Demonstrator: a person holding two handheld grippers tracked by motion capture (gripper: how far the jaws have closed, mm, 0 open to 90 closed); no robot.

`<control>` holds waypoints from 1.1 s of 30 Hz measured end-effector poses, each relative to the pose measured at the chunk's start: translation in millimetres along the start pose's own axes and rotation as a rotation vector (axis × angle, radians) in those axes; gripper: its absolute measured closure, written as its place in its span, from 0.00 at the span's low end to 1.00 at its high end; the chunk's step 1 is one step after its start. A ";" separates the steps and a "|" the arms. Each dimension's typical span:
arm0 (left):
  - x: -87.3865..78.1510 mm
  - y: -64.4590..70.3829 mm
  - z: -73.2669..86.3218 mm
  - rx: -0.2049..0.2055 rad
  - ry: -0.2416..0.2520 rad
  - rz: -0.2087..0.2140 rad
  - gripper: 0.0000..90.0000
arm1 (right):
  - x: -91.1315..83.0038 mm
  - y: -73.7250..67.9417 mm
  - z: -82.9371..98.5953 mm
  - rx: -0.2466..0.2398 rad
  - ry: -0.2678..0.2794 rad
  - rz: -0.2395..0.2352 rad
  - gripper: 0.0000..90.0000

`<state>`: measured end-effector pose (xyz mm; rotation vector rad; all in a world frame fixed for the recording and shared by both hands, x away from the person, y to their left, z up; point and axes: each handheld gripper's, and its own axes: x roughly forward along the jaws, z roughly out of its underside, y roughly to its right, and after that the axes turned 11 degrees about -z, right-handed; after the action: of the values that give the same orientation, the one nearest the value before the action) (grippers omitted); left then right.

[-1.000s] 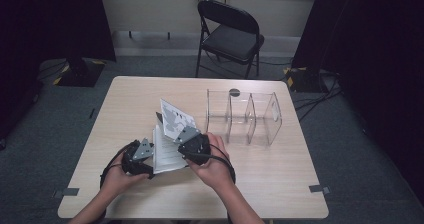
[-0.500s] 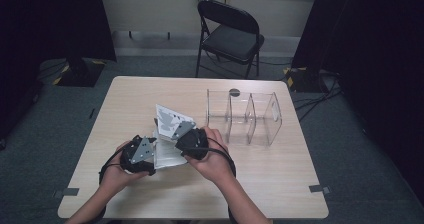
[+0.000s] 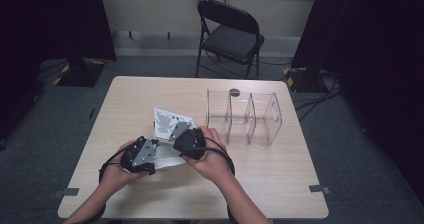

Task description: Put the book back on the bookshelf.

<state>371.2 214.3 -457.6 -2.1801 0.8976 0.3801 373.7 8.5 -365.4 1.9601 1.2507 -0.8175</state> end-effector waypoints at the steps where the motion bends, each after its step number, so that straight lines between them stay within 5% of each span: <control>1: -1.0 0.0 -1.1 0.023 0.002 -0.007 0.36 | 0.0 0.0 0.0 0.000 0.000 0.000 0.68; 6: -4.8 -3.2 -5.1 0.060 -0.005 -0.021 0.48 | 1.1 -1.6 -2.0 -0.016 -0.024 -0.015 0.66; 10: -7.9 -7.1 -8.9 0.040 -0.017 -0.012 0.52 | 0.1 0.1 -2.6 0.014 0.002 -0.063 0.57; 11: -8.4 -8.5 -9.6 0.047 -0.022 -0.014 0.53 | -2.8 4.9 -0.1 0.067 0.089 -0.137 0.53; 13: -8.2 -7.6 -11.2 0.065 -0.030 -0.010 0.54 | -5.9 6.6 1.6 0.088 0.117 -0.158 0.49; 14: -8.0 -7.2 -11.9 0.075 -0.035 -0.011 0.54 | -9.0 7.6 3.4 0.088 0.125 -0.134 0.42; 16: -8.6 -8.5 -12.6 0.061 -0.038 -0.003 0.54 | -15.5 10.7 10.4 0.118 0.149 -0.158 0.37; 33: -14.9 -22.1 -20.8 0.024 -0.074 0.047 0.56 | -47.4 14.2 67.8 0.242 0.227 -0.160 0.30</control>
<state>376.0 217.0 -424.2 -2.1127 0.9089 0.4675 360.1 -74.3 -364.8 2.2165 1.5165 -0.8777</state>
